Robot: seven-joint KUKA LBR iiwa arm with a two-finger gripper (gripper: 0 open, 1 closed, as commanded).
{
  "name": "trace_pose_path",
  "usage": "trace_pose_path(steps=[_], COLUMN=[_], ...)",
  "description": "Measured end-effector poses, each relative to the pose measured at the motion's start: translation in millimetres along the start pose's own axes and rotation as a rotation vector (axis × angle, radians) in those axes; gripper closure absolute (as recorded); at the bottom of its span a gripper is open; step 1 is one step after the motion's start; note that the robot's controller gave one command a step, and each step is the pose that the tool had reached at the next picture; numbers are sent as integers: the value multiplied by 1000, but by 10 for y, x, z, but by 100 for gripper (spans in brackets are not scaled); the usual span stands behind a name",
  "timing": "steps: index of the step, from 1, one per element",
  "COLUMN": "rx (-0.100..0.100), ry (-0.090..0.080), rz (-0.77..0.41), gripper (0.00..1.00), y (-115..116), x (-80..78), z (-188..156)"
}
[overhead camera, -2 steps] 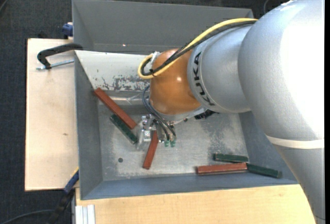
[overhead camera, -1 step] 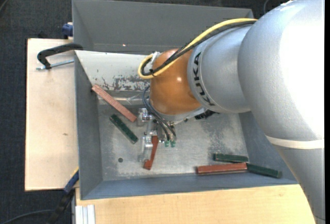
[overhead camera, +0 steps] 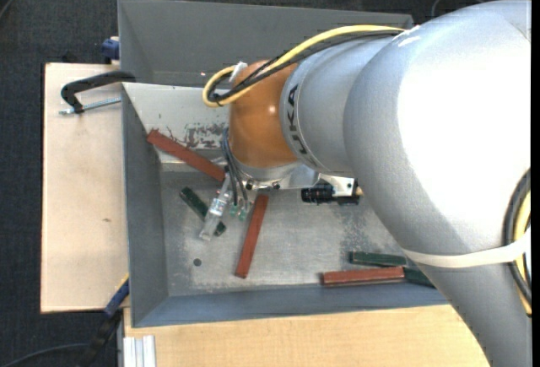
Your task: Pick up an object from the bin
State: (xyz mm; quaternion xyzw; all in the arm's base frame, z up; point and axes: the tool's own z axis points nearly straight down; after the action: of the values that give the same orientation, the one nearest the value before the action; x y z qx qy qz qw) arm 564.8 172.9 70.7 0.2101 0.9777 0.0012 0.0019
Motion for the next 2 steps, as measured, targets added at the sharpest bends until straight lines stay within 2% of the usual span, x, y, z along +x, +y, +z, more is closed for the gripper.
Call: trace_pose_path(steps=[1, 2], rx=[0, -3], ry=[0, -6], rz=[-2, -16], gripper=[100, 100], y=[-2, -226], x=[1, -264], z=[-1, -632])
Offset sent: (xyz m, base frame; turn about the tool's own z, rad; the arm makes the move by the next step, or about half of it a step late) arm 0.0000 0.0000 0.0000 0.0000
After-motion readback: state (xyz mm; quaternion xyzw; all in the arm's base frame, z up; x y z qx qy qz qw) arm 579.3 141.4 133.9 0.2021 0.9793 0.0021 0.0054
